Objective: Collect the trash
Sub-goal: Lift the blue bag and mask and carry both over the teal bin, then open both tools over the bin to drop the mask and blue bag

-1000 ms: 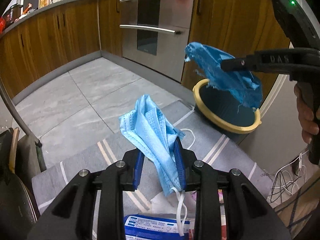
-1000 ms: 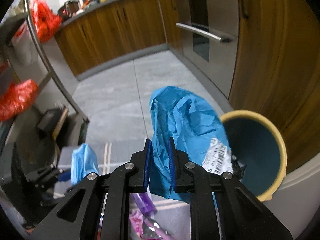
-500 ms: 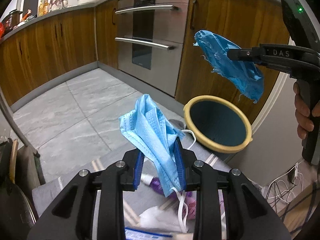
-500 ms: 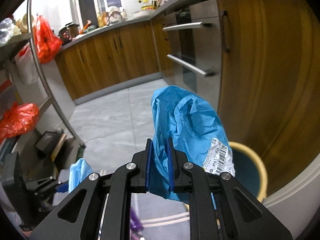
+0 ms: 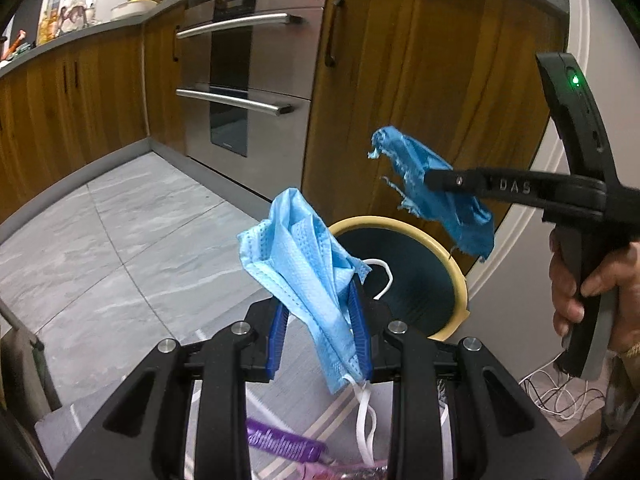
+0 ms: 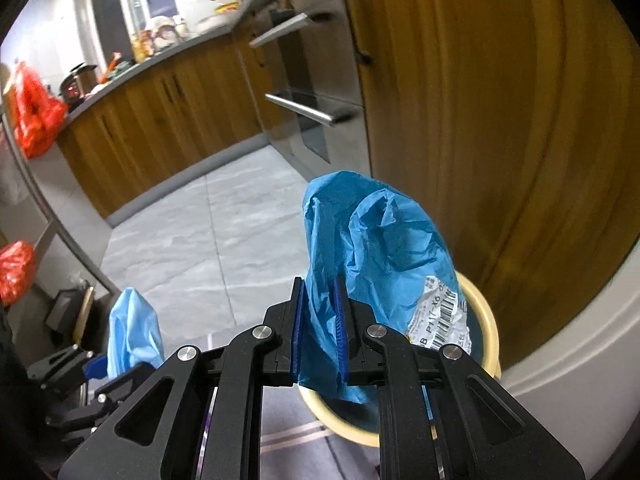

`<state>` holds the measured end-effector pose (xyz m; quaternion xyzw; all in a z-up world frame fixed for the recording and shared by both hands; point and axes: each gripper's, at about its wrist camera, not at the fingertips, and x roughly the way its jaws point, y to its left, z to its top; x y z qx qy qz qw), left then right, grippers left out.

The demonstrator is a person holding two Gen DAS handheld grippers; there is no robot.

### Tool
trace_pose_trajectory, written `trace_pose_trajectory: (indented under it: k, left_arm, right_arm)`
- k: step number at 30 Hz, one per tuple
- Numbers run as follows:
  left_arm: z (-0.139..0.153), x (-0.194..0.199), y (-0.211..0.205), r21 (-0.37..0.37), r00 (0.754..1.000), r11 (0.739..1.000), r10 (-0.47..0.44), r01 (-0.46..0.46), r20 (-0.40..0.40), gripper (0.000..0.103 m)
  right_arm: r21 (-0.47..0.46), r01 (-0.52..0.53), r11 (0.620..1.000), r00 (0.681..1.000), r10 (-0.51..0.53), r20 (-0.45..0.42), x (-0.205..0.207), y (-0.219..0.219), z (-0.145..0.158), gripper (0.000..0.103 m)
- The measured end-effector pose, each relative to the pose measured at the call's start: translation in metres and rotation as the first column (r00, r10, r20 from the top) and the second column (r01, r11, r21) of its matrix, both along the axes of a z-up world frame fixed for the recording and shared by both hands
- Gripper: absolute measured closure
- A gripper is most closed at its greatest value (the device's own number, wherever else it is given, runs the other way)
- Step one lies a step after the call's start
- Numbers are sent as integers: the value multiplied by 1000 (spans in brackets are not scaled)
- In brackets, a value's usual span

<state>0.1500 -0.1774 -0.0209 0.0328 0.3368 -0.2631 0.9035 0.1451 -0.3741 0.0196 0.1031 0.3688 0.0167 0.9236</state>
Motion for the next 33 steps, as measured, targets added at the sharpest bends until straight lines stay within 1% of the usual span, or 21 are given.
trace_pose_trajectory:
  k: [5,11,14,16,22,26,29,33]
  left_arm:
    - [-14,9,-14,38,1000,999,-27,28,-15,74]
    - [-31,20,-31,50,996,997,-63,66,-62,74]
    - [-39,27,-40,41,992,995,-86,90,-88,74]
    - [-44,31,-50,44,989,992,-110,114,-100,74]
    - [-62,36,-88,93,970,972,-204,218,-133,74]
    - [-78,40,-104,85,960,970,-211,230,-183,74]
    - [-87,39,-111,89,956,967,-216,237,-198,74]
    - [-96,38,-117,99,953,965,-219,244,-210,73]
  right_arm:
    - [-5,39,999,998,-39,-57,8,-14,-20,88]
    - [19,69,997,991,-66,-116,22,-28,-42,88]
    - [27,78,997,988,-73,-137,27,-33,-49,88]
    - [38,83,996,986,-76,-146,31,-36,-52,88]
    - [84,99,991,977,-81,-196,36,-43,-67,88]
    - [147,112,983,972,-78,-220,37,-48,-75,88]
    - [181,123,976,969,-79,-232,36,-51,-78,88]
    - [196,133,971,968,-85,-237,36,-55,-81,88]
